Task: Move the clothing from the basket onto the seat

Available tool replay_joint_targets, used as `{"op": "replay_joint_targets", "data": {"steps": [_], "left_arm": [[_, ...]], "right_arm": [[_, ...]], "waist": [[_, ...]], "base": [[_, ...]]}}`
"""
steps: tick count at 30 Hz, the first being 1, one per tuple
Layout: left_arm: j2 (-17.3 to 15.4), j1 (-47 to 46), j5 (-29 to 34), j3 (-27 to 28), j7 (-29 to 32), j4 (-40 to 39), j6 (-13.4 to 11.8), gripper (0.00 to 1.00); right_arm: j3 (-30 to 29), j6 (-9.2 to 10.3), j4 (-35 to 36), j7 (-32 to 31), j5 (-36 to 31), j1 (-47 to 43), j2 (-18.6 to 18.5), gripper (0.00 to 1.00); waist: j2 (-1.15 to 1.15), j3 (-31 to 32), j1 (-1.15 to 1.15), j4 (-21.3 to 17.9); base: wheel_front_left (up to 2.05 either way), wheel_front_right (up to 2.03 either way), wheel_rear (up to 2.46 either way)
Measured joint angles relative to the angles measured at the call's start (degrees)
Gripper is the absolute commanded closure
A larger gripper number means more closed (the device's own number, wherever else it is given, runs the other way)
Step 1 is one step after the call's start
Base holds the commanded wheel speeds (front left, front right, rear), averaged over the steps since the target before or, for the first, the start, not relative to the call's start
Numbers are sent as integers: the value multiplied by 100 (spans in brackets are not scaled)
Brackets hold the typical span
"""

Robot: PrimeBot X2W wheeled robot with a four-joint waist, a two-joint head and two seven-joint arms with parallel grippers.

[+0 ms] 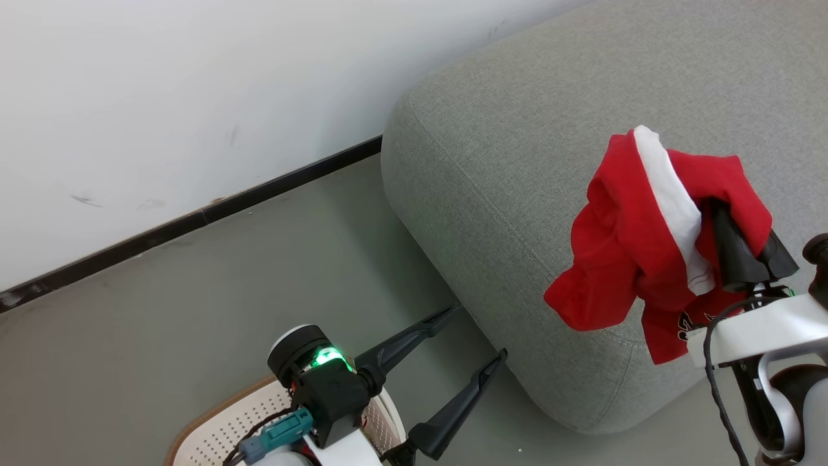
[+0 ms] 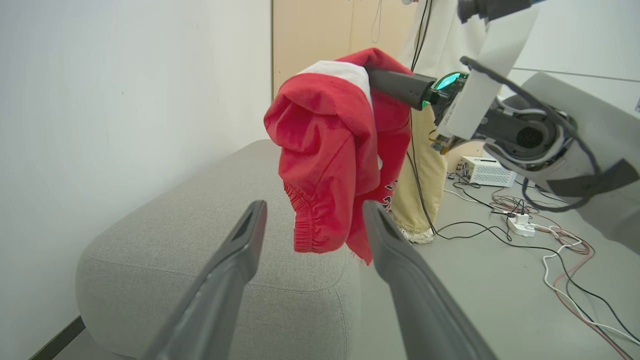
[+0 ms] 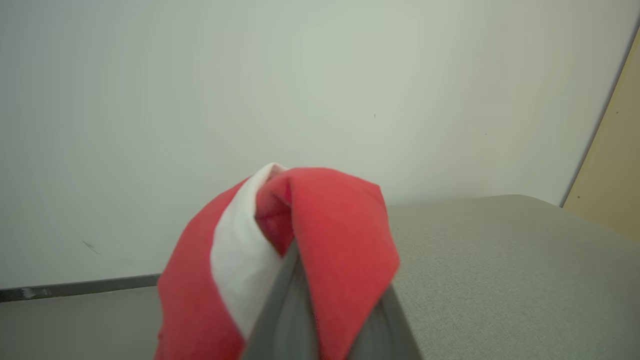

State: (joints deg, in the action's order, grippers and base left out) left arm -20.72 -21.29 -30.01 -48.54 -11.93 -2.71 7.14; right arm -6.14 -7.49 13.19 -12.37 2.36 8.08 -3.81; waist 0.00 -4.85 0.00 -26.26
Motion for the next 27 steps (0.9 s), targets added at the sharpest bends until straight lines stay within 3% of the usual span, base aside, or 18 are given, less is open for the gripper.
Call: {"op": "replay_joint_targets", "data": {"steps": [8,27], "left_arm": [[41,0,-13,11,-22,49,-1,0],[-40,1,-52,102,-21,-126,-70,0]], "right_arm": [[-27,0,-130,0,15,72,-20,100],[-238,0,-658,-97,-33,1186,-561,100]], "waist": [[0,-7,0,-11],[0,-280,0,39]], "base": [[0,0,0],[0,0,0]]}}
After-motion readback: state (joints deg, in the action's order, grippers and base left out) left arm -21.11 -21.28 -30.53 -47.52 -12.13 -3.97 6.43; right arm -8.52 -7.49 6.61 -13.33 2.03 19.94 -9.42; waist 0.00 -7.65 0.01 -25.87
